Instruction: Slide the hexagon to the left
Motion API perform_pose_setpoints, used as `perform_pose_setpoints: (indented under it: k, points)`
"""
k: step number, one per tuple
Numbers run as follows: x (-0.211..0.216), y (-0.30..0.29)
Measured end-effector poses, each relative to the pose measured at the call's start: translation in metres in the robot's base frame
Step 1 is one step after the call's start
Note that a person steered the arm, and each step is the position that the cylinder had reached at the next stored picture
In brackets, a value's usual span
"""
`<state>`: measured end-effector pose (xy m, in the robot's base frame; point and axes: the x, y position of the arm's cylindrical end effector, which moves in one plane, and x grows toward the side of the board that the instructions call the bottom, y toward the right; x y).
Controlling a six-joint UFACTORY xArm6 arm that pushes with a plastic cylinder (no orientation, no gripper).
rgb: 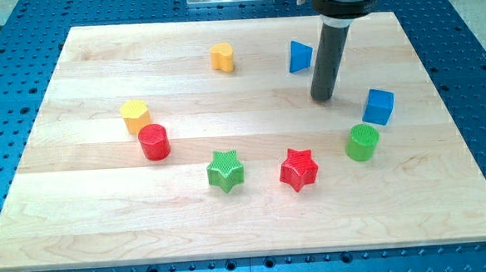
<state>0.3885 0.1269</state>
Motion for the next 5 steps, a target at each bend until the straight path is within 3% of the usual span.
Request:
perform_pose_setpoints:
  k: [1, 4, 5]
  points:
    - [0.022, -0.009]
    - [0.034, -0.066]
    - [0.032, -0.108]
